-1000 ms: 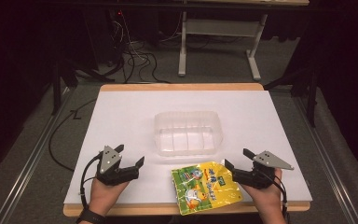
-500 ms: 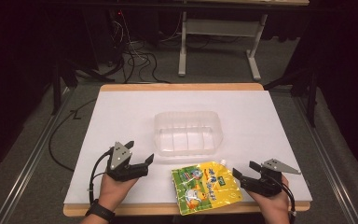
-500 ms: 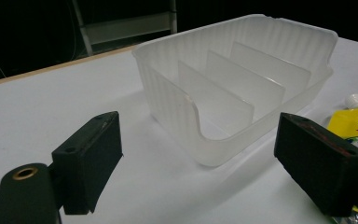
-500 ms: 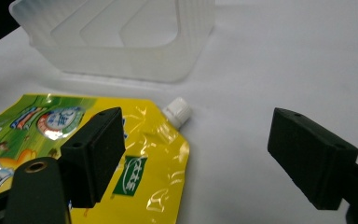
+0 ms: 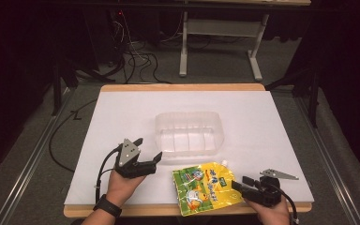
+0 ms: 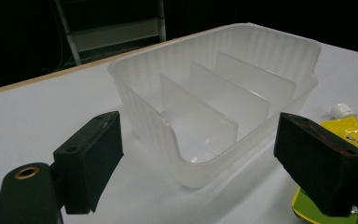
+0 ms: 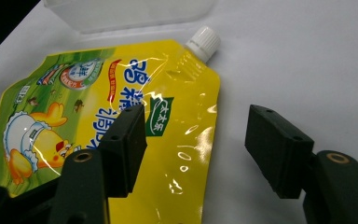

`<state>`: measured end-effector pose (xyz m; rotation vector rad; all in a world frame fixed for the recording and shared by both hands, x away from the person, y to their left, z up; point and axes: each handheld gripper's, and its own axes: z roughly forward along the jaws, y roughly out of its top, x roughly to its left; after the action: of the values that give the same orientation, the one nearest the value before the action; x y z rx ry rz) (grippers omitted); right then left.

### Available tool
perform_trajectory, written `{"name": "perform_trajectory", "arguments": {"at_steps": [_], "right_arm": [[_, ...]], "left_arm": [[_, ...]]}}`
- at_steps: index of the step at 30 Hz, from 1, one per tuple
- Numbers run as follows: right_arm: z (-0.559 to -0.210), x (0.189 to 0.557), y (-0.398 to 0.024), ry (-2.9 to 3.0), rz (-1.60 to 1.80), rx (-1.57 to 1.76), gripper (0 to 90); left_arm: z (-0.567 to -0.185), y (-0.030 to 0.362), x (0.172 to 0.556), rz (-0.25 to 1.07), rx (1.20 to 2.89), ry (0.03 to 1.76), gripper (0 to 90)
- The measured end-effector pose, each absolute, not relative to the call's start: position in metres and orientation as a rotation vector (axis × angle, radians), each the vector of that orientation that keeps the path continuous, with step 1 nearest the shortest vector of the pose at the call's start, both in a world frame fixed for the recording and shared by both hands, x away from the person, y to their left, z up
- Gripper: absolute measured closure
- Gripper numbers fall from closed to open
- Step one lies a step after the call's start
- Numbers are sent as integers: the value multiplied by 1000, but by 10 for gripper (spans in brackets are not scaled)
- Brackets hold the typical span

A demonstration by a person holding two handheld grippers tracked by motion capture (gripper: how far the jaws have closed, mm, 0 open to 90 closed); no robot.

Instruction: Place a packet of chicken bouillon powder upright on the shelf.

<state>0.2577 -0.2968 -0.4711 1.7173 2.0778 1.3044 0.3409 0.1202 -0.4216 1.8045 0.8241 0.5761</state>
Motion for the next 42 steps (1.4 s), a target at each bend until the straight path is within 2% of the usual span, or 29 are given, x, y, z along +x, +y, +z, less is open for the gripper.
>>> {"name": "perform_trajectory", "arguments": {"at_steps": [9,14,19,28,29,30,31,32,34,42], "right_arm": [[-479,261,-297,2105,1344,1803,483],[-480,262,-293,2130,1387,1812,492],[-470,261,-294,2084,1513,1717,548],[-470,262,-287,2118,1514,1680,634],[-470,264,-286,2117,1485,1698,716],[-470,264,-286,2117,1485,1698,716],[-471,265,-286,2110,1482,1715,803],[-471,265,-286,2110,1482,1715,803],[-471,267,-288,2105,1452,1731,900],[-470,268,-289,2087,1418,1739,900]], "left_arm": [[-422,121,342,579,1810,825,159],[-423,121,341,584,1813,825,159],[-424,121,341,588,1824,823,160],[-425,120,340,596,1838,817,160],[-425,120,340,599,1841,817,160],[-425,120,340,599,1841,817,161],[-425,120,340,599,1844,817,161],[-425,120,340,600,1845,818,161],[-425,121,340,603,1844,819,161],[-425,122,340,606,1841,826,162]]}}
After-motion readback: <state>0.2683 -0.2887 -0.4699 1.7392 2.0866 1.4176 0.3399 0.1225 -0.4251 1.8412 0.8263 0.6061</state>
